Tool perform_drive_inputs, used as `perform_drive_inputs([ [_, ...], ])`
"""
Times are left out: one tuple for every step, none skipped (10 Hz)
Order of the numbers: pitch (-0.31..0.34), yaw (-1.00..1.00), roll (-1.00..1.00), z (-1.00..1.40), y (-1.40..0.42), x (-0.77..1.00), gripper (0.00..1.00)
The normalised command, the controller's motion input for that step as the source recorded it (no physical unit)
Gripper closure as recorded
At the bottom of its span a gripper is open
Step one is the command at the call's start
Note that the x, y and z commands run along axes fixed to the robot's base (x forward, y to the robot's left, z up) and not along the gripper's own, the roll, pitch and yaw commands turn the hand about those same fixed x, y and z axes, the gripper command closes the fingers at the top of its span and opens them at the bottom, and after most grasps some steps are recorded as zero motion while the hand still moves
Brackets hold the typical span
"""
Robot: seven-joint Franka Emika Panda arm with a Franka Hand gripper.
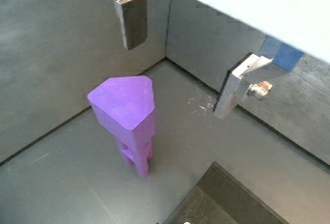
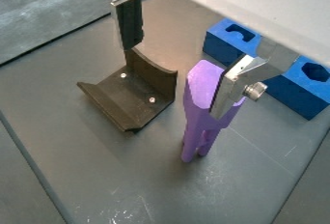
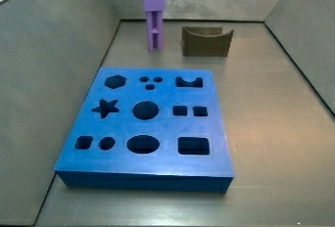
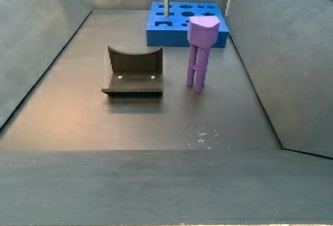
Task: Pick up the 3 prong object. Move up. Move to above the board. Insert the 3 prong object.
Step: Pick up the 3 prong object.
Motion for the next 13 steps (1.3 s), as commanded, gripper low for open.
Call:
perform_drive_inputs([
  [-0.066,0.1,0.0,-0.06,-0.14,0.0,0.0],
  [-0.036,0.19,0.01,-0.05,-0.19,0.0,0.0],
  [-0.023,0.27,0.0,-0.08,-0.17,0.0,0.0],
  [-0.074,0.25,0.0,-0.13,-0.24,0.0,0.0],
  [-0.064,0.27,0.01,-0.15,-0.24,0.0,0.0],
  [-0.061,0.34,0.02,-0.19,-0.2,0.0,0.0],
  [-0.067,0.31,0.04,-0.19,-0.17,-0.12,0.0],
  [-0.036,0.18,0.06,-0.19,-0.11,-0.25,0.0],
  [-0.019,0.09,0.07,-0.15,-0.12,-0.3,0.0],
  [-0.044,0.09,0.03,-0.13,-0.13,-0.21,0.0],
  [-0.046,0.09,0.02,-0.18,-0.13,-0.07,0.0],
  [-0.024,0.01,0.0,-0.23,-0.09,0.0,0.0],
  [0.0,0.0,0.04,-0.3,0.0,0.0,0.0],
])
